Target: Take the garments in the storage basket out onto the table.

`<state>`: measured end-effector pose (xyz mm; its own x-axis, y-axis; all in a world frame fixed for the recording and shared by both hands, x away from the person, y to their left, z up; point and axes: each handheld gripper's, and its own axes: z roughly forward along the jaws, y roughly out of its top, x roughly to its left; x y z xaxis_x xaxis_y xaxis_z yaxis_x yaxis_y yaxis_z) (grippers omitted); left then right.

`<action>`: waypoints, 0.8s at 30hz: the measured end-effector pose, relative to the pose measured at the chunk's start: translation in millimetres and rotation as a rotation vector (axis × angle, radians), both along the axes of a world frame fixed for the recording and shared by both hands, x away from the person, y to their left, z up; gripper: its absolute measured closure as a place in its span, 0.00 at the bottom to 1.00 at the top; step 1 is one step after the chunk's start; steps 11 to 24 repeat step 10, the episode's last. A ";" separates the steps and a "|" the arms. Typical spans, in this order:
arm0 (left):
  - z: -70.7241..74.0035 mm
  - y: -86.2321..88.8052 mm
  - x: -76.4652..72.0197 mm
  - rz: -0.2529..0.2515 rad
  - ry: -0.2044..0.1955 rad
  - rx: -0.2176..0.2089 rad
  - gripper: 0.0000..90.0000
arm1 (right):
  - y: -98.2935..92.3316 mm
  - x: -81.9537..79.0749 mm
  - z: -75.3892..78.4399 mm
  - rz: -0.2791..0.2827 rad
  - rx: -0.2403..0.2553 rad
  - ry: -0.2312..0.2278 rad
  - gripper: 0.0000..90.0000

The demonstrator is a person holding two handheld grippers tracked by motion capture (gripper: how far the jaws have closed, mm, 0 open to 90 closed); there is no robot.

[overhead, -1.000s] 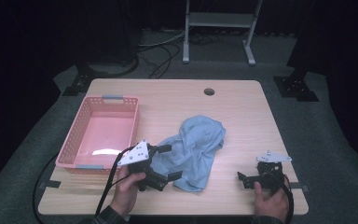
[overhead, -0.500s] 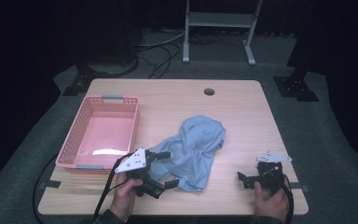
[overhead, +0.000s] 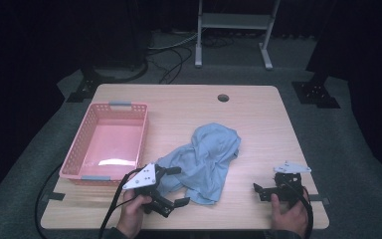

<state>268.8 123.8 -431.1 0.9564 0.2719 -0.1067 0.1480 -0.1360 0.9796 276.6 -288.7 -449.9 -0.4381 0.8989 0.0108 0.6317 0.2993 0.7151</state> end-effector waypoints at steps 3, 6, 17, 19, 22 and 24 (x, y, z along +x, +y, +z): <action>-1.2 0.9 -0.3 0.003 0.006 0.002 0.03 | 0.0 0.0 0.0 0.000 0.000 0.000 0.00; -1.6 1.9 -0.2 0.005 0.007 0.001 0.03 | 0.0 0.0 0.0 0.000 0.000 0.000 0.00; -1.4 2.1 0.0 0.003 0.009 -0.007 0.03 | 0.0 0.0 0.0 0.000 0.000 0.000 0.00; -1.4 2.1 0.0 0.003 0.009 -0.007 0.03 | 0.0 0.0 0.0 0.000 0.000 0.000 0.00; -1.4 2.1 0.0 0.003 0.009 -0.007 0.03 | 0.0 0.0 0.0 0.000 0.000 0.000 0.00; -1.4 2.1 0.0 0.003 0.009 -0.007 0.03 | 0.0 0.0 0.0 0.000 0.000 0.000 0.00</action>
